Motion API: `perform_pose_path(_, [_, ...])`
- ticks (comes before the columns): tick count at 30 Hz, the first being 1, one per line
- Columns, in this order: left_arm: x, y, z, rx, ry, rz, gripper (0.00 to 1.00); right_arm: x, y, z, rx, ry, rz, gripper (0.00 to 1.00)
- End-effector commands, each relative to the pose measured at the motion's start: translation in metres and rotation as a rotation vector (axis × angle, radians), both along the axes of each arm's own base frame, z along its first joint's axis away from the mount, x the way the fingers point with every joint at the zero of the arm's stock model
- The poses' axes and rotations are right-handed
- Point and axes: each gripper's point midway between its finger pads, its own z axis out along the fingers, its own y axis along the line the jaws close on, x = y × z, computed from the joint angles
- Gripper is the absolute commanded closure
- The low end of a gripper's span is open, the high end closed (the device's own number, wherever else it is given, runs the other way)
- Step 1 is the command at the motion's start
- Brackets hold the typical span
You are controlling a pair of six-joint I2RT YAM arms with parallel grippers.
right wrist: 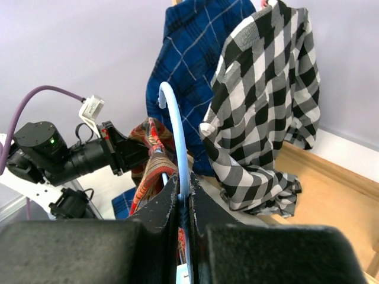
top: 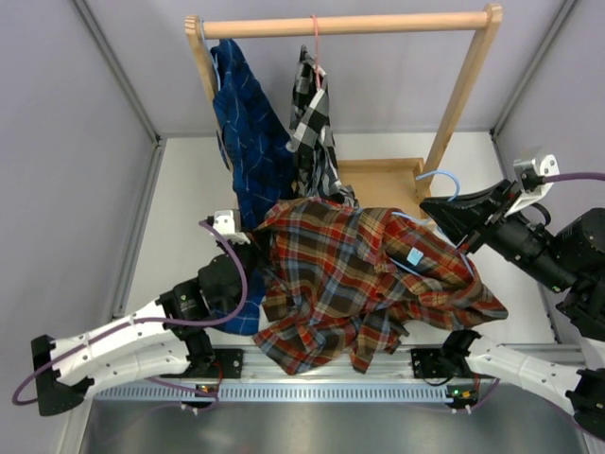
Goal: Place the shirt on the hanger
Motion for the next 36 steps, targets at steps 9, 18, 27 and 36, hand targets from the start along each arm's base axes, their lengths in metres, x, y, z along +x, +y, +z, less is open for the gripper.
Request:
perform_pose_path(9, [0.007, 0.019, -0.034, -0.015, 0.142, 0.202, 1.0, -0.002, -0.042, 0.02, 0.119, -0.068, -0.148, 1.0])
perform_pose_path(18, [-0.026, -0.052, 0.071, -0.031, -0.04, -0.343, 0.02, -0.01, -0.025, 0.036, 0.049, -0.071, -0.046, 1.0])
perform_pose_path(27, [-0.114, -0.132, 0.155, 0.27, -0.237, -1.127, 0.02, -0.034, 0.003, 0.005, -0.069, -0.033, 0.166, 1.0])
perform_pose_path(36, [-0.161, -0.174, 0.149, 0.383, -0.268, -1.626, 0.1, -0.076, 0.02, -0.008, -0.175, -0.075, 0.442, 1.0])
